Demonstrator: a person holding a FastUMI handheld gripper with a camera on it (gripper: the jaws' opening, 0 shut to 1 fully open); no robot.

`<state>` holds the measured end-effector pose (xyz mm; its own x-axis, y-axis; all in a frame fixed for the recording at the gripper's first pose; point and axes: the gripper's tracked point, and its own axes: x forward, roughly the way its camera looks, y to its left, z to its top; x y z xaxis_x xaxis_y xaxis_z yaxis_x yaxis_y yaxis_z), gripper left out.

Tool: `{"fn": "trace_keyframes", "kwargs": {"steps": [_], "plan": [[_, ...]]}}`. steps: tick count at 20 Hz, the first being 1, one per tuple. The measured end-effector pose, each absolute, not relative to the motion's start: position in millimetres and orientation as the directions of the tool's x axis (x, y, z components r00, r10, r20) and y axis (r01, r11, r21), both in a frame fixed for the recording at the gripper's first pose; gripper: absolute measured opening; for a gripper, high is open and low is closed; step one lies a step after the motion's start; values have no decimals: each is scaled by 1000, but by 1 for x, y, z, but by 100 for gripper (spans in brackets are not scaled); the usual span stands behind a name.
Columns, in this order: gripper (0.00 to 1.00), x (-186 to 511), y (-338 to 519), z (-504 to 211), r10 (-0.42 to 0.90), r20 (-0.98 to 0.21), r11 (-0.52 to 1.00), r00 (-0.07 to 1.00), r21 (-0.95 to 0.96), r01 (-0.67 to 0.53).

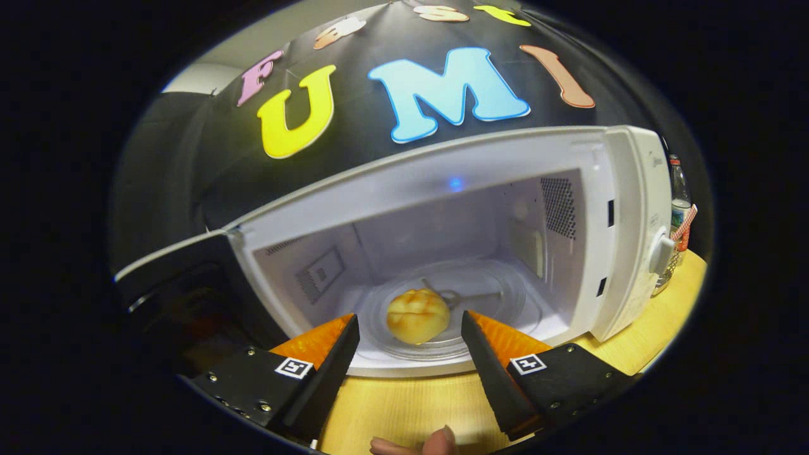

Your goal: Open the microwave, put the food inside, and close the microwave door.

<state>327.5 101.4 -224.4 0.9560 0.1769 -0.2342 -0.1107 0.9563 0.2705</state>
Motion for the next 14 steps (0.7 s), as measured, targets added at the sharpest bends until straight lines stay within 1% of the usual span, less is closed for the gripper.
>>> {"fn": "trace_keyframes", "kwargs": {"steps": [2, 7, 11, 14], "plan": [[98, 297, 108, -196, 220, -182, 946, 958, 280, -164], [98, 222, 140, -136, 339, -94, 919, 936, 247, -308], [97, 151, 188, -87, 473, -16, 853, 881, 257, -454], [97, 100, 227, -56, 568, 38, 805, 822, 185, -564]]}}
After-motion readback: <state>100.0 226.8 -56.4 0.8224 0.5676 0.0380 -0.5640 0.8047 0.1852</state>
